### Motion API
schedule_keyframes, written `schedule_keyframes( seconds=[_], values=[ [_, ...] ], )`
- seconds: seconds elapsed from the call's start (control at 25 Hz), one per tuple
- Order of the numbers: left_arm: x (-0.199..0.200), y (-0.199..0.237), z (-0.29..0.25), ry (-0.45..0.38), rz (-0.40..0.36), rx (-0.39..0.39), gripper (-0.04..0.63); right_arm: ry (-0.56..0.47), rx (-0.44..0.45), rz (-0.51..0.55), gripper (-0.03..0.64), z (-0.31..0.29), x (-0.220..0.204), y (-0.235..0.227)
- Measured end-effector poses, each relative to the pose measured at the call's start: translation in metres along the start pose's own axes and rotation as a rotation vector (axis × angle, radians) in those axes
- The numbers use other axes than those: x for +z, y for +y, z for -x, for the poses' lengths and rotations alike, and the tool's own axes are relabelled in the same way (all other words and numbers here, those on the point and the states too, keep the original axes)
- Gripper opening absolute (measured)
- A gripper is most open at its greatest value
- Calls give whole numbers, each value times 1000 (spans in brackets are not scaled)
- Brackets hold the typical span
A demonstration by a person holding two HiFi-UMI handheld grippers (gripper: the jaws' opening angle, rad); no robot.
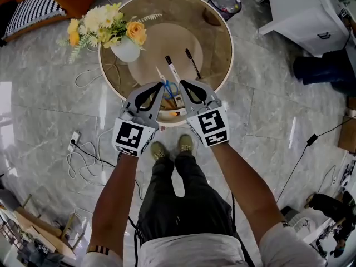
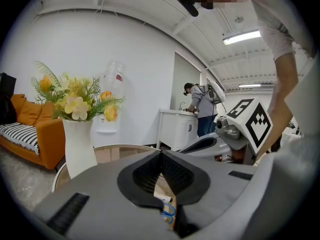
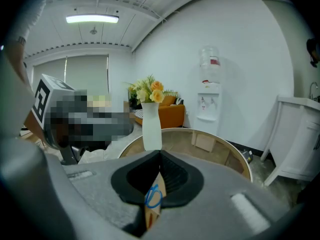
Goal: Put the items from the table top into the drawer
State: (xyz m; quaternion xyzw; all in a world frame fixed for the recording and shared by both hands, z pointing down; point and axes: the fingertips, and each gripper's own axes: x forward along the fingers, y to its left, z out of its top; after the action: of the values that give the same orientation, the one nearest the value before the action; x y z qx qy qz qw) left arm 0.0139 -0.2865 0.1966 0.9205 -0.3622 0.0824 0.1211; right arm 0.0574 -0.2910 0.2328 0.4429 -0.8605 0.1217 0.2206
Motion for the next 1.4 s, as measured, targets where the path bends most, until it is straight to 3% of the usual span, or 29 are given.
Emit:
schedule_keyframes(
  seconds=[0.48,0.92,1.4],
  values=[
    [-47,18,-21,85,-14,-56,0,144,-42,-13,12,-52,-60,-16],
    [-69,27,-23,64,28,-62,0,264,-73,-30,84,-83,-102,-21],
    [-79,33,-18,68,44,-70,0,393,-85,0,101,-107,-132,-26]
  ],
)
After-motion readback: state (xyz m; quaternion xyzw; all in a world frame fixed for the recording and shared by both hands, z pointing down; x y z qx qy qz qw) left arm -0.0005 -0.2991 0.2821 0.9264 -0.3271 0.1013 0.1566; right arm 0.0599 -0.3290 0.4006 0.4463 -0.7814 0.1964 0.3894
